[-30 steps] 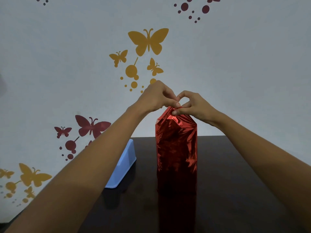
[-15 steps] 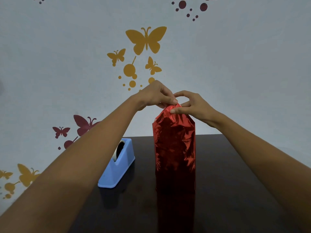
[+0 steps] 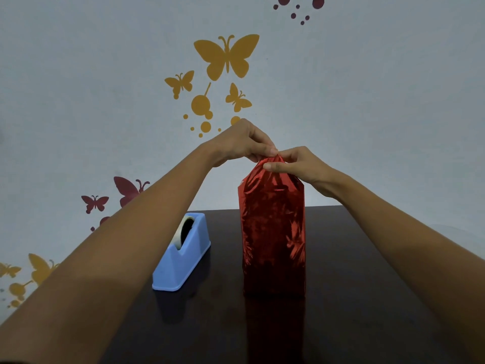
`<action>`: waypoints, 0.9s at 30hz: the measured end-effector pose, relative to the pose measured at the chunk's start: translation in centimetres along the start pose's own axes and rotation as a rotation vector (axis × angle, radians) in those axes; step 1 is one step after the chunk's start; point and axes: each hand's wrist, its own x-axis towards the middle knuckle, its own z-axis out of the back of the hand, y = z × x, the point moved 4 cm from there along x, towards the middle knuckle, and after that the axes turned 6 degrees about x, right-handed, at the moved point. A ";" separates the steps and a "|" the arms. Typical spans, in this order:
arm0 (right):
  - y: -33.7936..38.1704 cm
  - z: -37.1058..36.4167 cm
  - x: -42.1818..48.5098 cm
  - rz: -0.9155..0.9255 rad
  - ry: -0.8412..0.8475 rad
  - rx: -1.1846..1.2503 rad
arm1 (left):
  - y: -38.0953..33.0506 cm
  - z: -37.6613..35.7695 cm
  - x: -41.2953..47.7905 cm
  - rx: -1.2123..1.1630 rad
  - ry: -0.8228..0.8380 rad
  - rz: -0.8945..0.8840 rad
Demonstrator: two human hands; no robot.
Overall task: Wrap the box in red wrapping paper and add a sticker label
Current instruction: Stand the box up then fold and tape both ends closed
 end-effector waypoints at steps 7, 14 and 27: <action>-0.4 -0.4 -0.1 0.027 -0.075 0.095 | 0.7 0.3 -2.6 -0.022 -0.323 0.023; -0.6 -0.3 -0.6 0.069 -0.171 0.107 | 5.0 -3.3 -7.6 -0.091 -0.478 0.178; -0.9 -0.2 -0.1 -0.044 -0.229 0.112 | 4.9 -4.5 -6.3 -0.260 -0.544 0.152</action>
